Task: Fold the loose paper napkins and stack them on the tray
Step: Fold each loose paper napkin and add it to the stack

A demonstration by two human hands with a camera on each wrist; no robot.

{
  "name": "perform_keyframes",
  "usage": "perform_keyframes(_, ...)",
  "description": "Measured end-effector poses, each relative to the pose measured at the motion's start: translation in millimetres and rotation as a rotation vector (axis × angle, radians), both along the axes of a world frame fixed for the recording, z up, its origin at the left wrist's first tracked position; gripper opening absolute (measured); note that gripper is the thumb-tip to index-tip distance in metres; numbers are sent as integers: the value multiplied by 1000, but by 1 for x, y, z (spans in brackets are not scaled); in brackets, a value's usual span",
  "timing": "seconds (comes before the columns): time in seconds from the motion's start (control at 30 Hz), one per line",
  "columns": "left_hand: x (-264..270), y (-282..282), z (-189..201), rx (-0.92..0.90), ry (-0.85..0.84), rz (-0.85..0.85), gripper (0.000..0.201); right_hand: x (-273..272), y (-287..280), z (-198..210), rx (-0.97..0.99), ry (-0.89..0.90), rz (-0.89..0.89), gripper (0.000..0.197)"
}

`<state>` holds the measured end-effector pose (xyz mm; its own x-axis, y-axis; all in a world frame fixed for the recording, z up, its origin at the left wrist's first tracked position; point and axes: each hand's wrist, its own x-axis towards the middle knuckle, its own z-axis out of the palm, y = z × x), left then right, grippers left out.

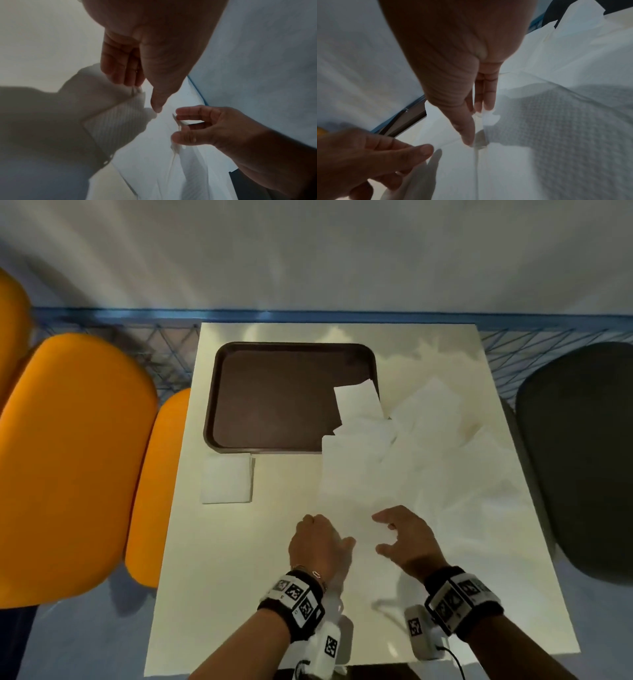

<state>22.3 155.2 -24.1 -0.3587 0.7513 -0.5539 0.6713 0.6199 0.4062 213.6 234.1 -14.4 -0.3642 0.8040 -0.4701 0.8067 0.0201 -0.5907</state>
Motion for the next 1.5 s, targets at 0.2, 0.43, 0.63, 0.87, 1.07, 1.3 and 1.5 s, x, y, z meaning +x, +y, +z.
perform_keyframes(0.2, 38, 2, 1, -15, 5, 279, 61, 15, -4, -19, 91, 55, 158, 67)
perform_keyframes(0.43, 39, -4, 19, 75, -208, 490, 17, 34, 8, -5, -56, 163, 167, 70)
perform_keyframes(0.63, 21, -28, 59, 176, -742, 672, 22, 35, 4, 35, -311, 257, -81, 88)
perform_keyframes(0.87, 38, -52, 141, 383, -979, 662, 44, 32, 10, 128, -656, 620, 102, 35)
perform_keyframes(1.07, 44, -55, 154, 428, -914, 608, 34, 36, 14, 141, -526, 680, 70, 28)
perform_keyframes(1.3, 26, -49, 180, 518, -784, 523, 13, 29, 9, 166, -437, 665, 112, 26)
perform_keyframes(1.5, 5, -53, 197, 558, -766, 483, 17, 16, 1, 181, -363, 690, 30, 18)
